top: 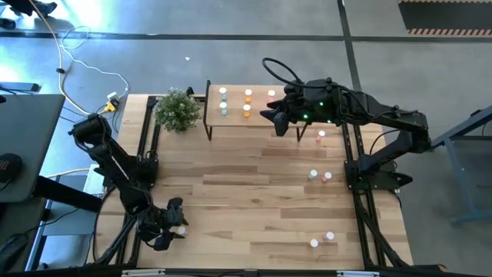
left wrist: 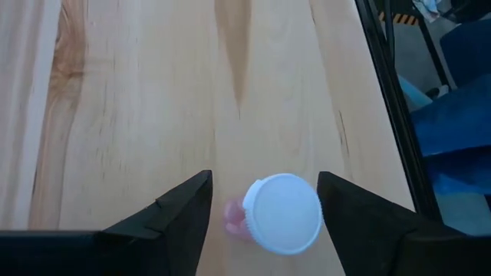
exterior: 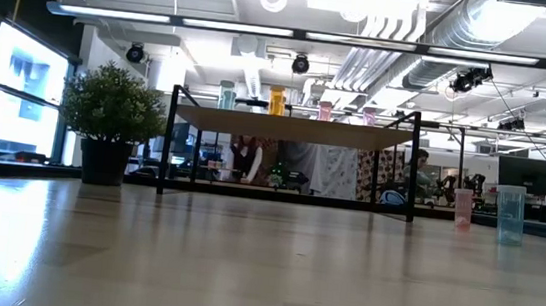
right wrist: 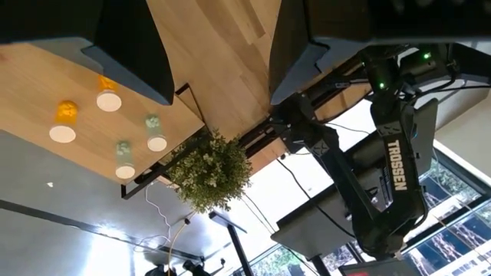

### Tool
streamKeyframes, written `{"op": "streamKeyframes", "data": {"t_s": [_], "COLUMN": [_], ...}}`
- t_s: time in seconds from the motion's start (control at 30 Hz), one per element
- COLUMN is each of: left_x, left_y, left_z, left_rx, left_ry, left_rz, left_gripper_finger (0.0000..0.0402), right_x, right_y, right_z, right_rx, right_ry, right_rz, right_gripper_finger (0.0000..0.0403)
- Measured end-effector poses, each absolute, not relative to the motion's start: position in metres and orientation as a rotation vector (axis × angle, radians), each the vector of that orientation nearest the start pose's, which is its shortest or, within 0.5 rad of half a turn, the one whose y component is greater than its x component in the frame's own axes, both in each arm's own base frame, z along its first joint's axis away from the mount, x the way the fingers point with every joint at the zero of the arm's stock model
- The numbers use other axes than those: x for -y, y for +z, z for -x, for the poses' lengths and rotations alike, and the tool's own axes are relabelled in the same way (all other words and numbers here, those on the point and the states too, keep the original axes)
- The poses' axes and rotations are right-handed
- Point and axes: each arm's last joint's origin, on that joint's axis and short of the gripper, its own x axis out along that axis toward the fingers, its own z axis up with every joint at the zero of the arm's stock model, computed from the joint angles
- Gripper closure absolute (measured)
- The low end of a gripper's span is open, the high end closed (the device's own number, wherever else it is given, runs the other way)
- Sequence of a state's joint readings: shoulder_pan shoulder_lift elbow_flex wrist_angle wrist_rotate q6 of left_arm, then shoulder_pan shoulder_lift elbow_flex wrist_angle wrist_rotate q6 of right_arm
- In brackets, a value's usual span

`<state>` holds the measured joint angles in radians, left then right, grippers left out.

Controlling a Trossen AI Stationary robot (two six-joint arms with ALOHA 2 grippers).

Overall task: Pick and place medicine bottles onto shelf by color
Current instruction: Put the left violet pill bottle on the shelf aligned with the other violet pill bottle

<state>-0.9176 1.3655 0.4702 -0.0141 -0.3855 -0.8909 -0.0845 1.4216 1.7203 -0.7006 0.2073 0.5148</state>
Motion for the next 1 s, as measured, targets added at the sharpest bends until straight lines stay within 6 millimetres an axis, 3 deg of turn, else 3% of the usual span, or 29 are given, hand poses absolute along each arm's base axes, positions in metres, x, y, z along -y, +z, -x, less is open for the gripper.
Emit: {"op": "streamKeyframes", "data": {"t_s": [0.43,1.0], "left_x": [0.1731,0.1746], "left_y": [0.1347,0.1366], "left_z": [-0.1455,-0.1470], "left_rx": [-0.861,-0.842], "left_ry": [-0.151,-0.162], "left_rz": [0.289,0.310], "left_gripper_finger": [0.0250,0.0283], "right_x": [0.0300,0.0300], "right_y": [0.4545,0.4545], "right_z": [-0.2833,-0.2833], "right_rx": [-0.340,-0.340], "right_ry": [-0.390,-0.390], "right_rz": [-0.478,-0.478], "right_gripper_finger": [0.0198,0.0198]}}
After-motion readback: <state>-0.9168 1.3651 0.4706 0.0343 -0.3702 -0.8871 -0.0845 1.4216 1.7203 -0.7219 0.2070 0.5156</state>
